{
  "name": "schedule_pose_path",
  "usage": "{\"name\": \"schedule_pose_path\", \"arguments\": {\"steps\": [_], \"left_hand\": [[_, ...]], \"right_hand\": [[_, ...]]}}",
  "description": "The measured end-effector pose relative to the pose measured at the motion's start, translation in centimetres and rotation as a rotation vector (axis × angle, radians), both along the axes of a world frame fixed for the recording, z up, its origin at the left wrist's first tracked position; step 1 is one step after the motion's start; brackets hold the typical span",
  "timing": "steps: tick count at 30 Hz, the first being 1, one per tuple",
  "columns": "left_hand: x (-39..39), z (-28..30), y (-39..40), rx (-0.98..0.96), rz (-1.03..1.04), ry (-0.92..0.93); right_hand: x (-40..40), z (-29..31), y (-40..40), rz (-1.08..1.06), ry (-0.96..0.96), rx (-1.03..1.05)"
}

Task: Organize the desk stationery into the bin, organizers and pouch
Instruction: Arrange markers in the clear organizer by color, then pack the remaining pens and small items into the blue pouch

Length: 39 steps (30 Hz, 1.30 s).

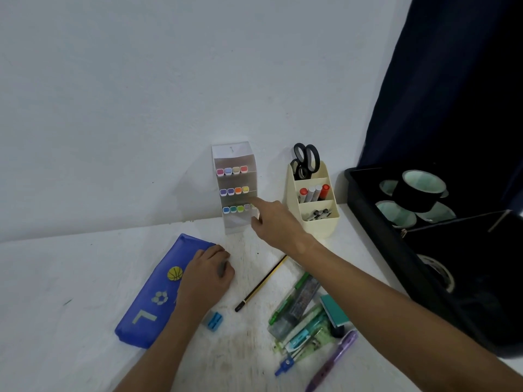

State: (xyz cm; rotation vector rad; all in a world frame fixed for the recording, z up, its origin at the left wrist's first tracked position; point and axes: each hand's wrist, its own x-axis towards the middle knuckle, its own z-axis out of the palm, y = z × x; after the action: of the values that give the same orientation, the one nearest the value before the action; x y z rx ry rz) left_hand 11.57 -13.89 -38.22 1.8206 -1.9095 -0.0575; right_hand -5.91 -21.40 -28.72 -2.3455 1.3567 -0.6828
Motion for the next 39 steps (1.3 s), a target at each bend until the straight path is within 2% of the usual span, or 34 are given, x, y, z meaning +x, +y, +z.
{"name": "schedule_pose_path", "arguments": {"steps": [3,6,8,10,12,15,19,22,24,27,30,32,35,39], "left_hand": [[-0.3,0.6,-0.1,0.039,0.010,0.091],[0.1,2.2,-0.1,0.181,0.091,0.406],[0.9,3.5,0.4,0.205,0.111,0.486],[1.8,4.6,1.3,0.156,0.158,0.433],[2.7,5.2,2.9,0.130,0.236,0.301],[3.8,4.7,5.6,0.209,0.302,0.175],[4.5,3.8,8.1,0.387,0.319,0.079],[4.6,3.4,8.8,0.363,0.288,0.045],[4.5,3.5,9.0,0.334,0.281,0.042],[4.2,4.1,9.3,0.284,0.288,0.010],[2.9,6.3,9.7,0.098,0.306,-0.041],[0.7,8.6,9.6,-0.002,0.292,-0.049],[-3.4,12.4,9.5,-0.101,0.258,0.075],[-8.7,14.6,9.4,-0.025,0.176,0.381]], "right_hand": [[0.1,-1.3,1.9,-0.025,-0.106,0.010],[0.7,-3.0,3.5,-0.056,-0.129,0.100],[1.4,-3.6,4.7,-0.047,-0.109,0.184],[2.5,-4.1,5.9,0.008,-0.064,0.249],[3.8,-4.6,6.9,0.060,-0.008,0.308],[5.9,-5.6,8.2,0.087,0.077,0.377],[8.0,-5.8,9.6,0.128,0.196,0.340],[8.7,-5.2,10.7,0.146,0.306,0.299],[8.7,-4.9,11.2,0.152,0.314,0.298],[8.3,-4.4,11.8,0.133,0.200,0.321],[7.0,-3.0,12.3,0.093,-0.110,0.448],[5.7,-1.7,12.1,0.041,-0.244,0.539],[3.1,0.4,11.6,-0.022,-0.402,0.630],[-3.1,3.0,11.4,-0.044,-0.516,0.575]]}}
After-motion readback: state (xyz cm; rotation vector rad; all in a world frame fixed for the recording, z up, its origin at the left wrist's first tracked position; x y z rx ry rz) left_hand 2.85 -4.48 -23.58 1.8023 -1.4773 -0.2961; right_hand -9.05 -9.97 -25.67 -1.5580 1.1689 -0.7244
